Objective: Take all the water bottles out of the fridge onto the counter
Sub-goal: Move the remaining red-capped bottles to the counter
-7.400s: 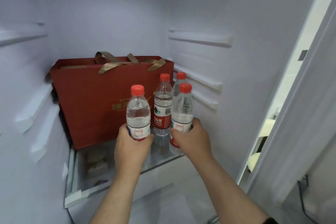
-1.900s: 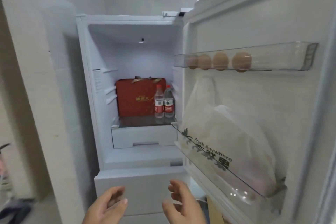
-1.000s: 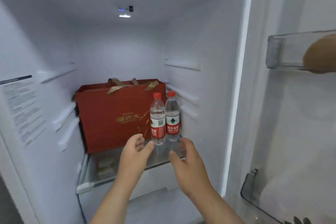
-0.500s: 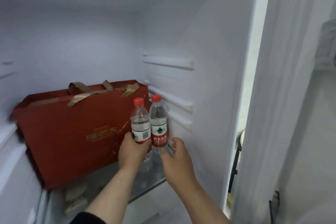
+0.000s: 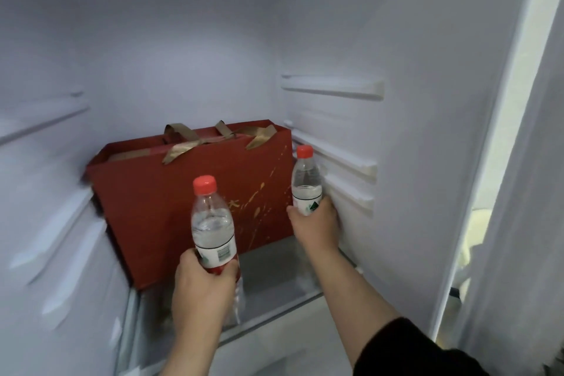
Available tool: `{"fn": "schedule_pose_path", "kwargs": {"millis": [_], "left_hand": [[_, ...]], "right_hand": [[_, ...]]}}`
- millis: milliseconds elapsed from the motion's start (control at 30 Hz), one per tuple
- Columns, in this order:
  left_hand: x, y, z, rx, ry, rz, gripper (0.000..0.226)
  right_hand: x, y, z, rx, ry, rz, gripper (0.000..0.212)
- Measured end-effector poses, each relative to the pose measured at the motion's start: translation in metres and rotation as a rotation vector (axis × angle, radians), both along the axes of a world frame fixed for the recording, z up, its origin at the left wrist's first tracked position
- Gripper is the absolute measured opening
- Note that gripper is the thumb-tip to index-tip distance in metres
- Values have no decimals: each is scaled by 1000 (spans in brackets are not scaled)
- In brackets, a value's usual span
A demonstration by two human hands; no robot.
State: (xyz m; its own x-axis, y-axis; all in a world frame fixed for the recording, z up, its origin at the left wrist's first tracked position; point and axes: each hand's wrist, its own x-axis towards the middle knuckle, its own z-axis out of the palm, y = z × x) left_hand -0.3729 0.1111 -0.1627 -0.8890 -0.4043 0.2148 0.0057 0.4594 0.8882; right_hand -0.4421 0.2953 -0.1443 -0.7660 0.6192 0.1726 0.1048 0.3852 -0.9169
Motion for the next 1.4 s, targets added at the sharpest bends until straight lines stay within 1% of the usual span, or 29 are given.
{"fn": "schedule_pose_path", "kwargs": {"millis": [33,100,233,300,333,400,533,567,667,800,933,1000,1167,1300,1400], "left_hand": [[4,-6,-2,-7,-7,27,40],[10,-14,-5,3,-9,63,44],[15,-21,-2,22,-26,66,52],[15,-22,2,30,-19,24,60],[16,-22,6,40,-16,-5,60],[19,-23,12,74,-20,-45,53],[28,-29,13,88,-8,-61,48],[33,-29,10,91,-7,-72,49],[56,-25,7,98,-3,-136,51],[103,-21,16,98,36,-191,59],[163,-16,19,138,24,-200,56],[200,-8,18,137,19,-193,56],[301,29,5,151,-9,-157,44],[386,68,-6,165,-30,-144,44],[436,93,-3,162,-25,-163,44]], "right_hand": [[-2,-2,-1,47,-35,-10,66],[-1,-4,-3,103,-87,8,70],[22,-21,-6,37,-71,180,59],[43,-33,-7,67,-60,236,54],[54,-38,-8,89,-51,253,54],[77,-44,-9,108,-22,279,54],[123,-42,-12,103,-1,288,56],[135,-40,-11,104,14,285,53],[165,-29,-3,100,60,270,34],[207,-19,8,46,85,288,37],[260,-11,8,32,78,337,38],[293,-3,4,38,41,379,43],[380,33,-10,82,-36,479,45],[456,72,-17,81,-76,575,44],[504,99,-15,76,-87,600,42]]}}
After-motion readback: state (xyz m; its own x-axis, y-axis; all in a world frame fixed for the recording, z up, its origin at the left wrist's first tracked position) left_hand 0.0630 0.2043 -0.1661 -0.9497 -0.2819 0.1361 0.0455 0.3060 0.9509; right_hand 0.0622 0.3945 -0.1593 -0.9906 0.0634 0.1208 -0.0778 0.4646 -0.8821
